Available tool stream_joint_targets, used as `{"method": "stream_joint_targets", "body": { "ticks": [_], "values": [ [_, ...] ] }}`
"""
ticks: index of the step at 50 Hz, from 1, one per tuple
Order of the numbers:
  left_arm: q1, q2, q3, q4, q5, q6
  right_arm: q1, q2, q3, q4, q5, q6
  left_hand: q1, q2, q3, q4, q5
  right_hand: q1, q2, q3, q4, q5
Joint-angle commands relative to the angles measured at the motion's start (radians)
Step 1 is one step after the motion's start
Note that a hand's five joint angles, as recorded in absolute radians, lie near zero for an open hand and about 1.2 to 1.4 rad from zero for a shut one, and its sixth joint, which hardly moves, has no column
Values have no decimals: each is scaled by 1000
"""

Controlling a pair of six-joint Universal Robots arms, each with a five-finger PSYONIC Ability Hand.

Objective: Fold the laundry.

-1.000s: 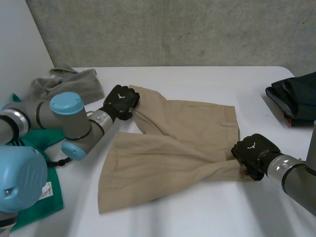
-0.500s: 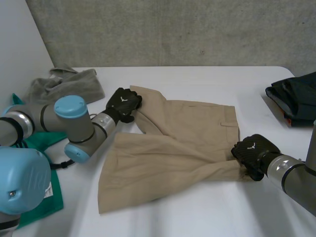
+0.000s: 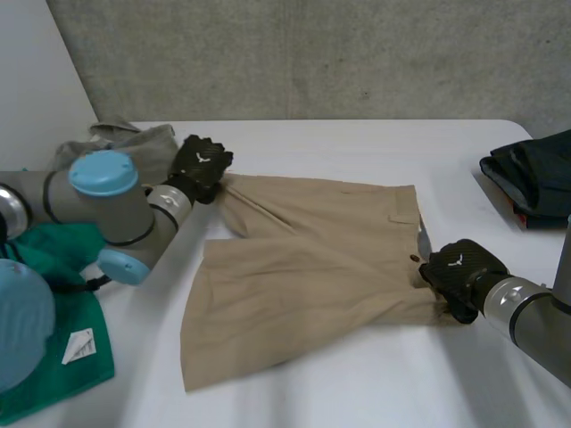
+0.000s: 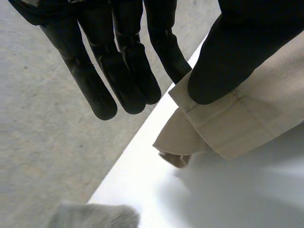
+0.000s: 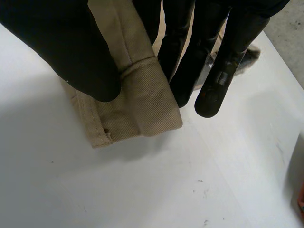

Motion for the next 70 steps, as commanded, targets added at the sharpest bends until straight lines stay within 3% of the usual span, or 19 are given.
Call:
{"method": "stream_joint_targets", "body": {
  "ticks": [1,6,14,21,22,25,32,38,40,44,50,57,63,69,70],
  "values": [
    [11,75,-106,-1,-16,36,2,-1,3,1,2,3,274,206,209,198,243,419,223,209,204,235],
    [11,76,-140,-8,-20,45,2,-1,5,4,3,6,274,206,209,198,243,419,223,209,204,235],
    [5,79,-198,-22,-126,222,0,-2,3,6,5,16,274,206,209,198,243,419,223,209,204,235],
    [-12,113,-223,-28,-140,248,0,-2,5,6,6,18,274,206,209,198,243,419,223,209,204,235],
    [-23,125,-240,-36,-140,253,2,-2,5,6,8,18,214,145,149,137,182,419,223,209,204,235],
    [-53,179,-273,-51,-142,246,2,-5,6,6,6,18,-661,-730,-726,-737,-692,419,223,209,204,235],
    [-76,369,-384,-77,-151,155,2,-13,-4,4,6,36,-653,-722,-718,-729,-684,419,223,209,204,235],
    [-95,625,-583,-126,-172,-83,2,-13,-30,6,3,105,-565,-634,-630,-641,-596,419,223,209,204,235],
    [-116,716,-661,-163,-171,-172,0,-13,-33,8,-3,110,-436,-505,-501,-512,-467,419,223,209,204,235],
    [-171,819,-776,-266,-169,-315,0,-16,-33,8,-8,112,-409,-478,-474,-486,-440,419,223,209,204,235],
    [-246,816,-905,-352,-171,-435,0,-21,-32,8,-3,105,-427,-495,-492,-503,-458,419,223,209,204,235],
    [-247,736,-945,-193,-186,-435,2,-33,-17,8,-2,104,-424,-493,-489,-500,-455,419,223,209,204,235],
    [-248,642,-930,-163,-211,-433,0,-51,-1,8,-6,107,-412,-481,-477,-488,-443,419,223,209,204,235],
    [-250,602,-912,-154,-220,-432,-1,-62,3,9,-3,107,-40,-109,-105,-116,-71,419,223,209,204,235],
    [-250,596,-904,-150,-227,-432,-1,-65,5,9,-2,107,138,69,73,62,107,419,223,209,204,235]
  ]
}}
